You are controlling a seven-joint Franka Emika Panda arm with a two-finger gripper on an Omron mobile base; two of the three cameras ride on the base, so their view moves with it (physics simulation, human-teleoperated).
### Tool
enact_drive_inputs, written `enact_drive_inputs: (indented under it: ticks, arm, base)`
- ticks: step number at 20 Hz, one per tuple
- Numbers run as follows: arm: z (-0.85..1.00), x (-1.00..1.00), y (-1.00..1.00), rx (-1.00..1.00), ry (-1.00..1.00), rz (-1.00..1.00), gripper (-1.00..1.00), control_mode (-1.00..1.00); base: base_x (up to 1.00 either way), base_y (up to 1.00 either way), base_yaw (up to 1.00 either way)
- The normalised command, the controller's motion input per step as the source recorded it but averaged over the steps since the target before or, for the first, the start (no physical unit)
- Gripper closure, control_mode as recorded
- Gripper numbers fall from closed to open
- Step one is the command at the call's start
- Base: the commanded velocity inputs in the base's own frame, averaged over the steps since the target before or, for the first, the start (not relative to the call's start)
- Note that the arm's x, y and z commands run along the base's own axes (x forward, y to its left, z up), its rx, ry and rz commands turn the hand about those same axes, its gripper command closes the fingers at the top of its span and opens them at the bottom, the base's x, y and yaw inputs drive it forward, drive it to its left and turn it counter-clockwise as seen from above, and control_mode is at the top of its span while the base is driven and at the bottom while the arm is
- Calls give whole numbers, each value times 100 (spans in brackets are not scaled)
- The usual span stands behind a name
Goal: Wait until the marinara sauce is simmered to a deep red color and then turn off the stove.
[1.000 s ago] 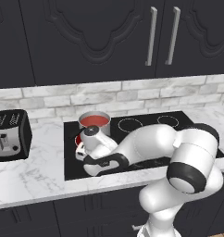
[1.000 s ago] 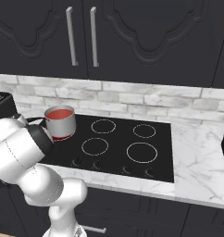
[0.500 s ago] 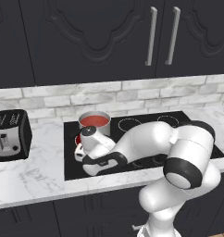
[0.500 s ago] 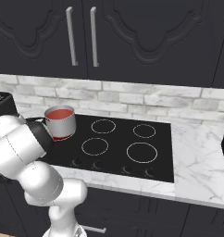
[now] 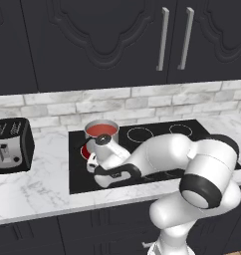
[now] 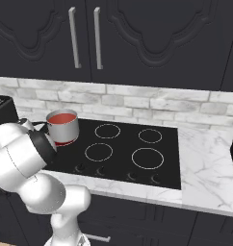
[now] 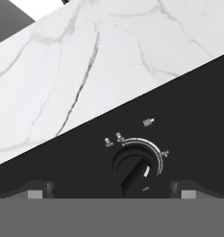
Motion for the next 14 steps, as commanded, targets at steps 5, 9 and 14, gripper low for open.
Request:
enact_drive_inputs:
  ticks: [5, 9, 14]
  arm:
    - [-3, 0, 0, 0, 0, 0, -100, -100]
    - [-9, 0, 2, 0, 1, 0, -100, -100]
    - [-9, 0, 4, 0, 1, 0, -100, -100]
  base:
    - [0, 0, 0]
    - [0, 0, 0]
    - [0, 0, 0]
